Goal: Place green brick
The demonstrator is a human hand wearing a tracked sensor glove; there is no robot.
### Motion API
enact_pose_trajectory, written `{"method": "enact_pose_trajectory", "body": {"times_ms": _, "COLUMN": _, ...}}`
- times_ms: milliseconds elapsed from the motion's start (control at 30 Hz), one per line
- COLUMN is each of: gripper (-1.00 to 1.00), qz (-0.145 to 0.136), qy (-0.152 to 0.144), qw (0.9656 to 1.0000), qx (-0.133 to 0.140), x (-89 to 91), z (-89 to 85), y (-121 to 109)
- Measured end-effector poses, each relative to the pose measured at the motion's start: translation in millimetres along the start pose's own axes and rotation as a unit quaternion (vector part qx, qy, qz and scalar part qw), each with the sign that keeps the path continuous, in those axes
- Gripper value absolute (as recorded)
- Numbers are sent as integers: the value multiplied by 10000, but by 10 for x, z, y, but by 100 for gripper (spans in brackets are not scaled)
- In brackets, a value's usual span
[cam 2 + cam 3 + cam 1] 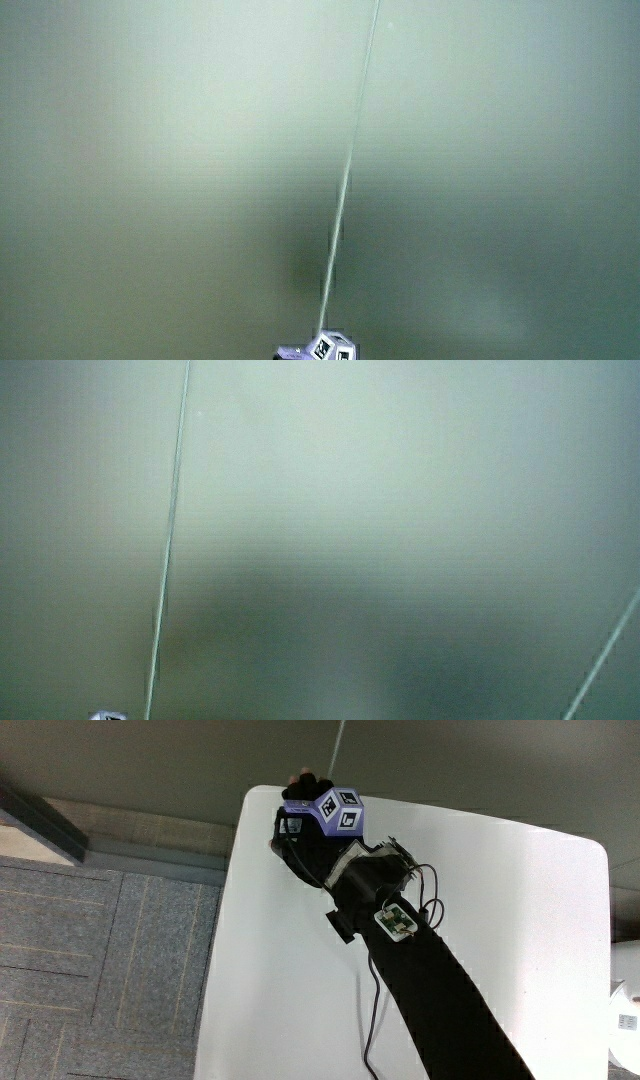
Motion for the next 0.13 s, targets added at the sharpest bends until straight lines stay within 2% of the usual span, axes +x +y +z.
{"method": "enact_pose_trajectory", "body": {"times_ms": 33, "gripper": -100, "qz": 32, "qy": 34, "qw": 10000, "qx": -78, "x": 28, "z": -12, "y": 9}}
{"method": "enact_pose_trajectory", "body": {"times_ms": 67, "gripper": -100, "qz": -80, "qy": -74, "qw": 9999, "qx": 7, "x": 91, "z": -49, "y": 42}}
{"method": "enact_pose_trajectory", "body": {"times_ms": 133, "gripper": -100, "qz": 29, "qy": 1, "qw": 10000, "qx": 95, "x": 69, "z": 32, "y": -47}}
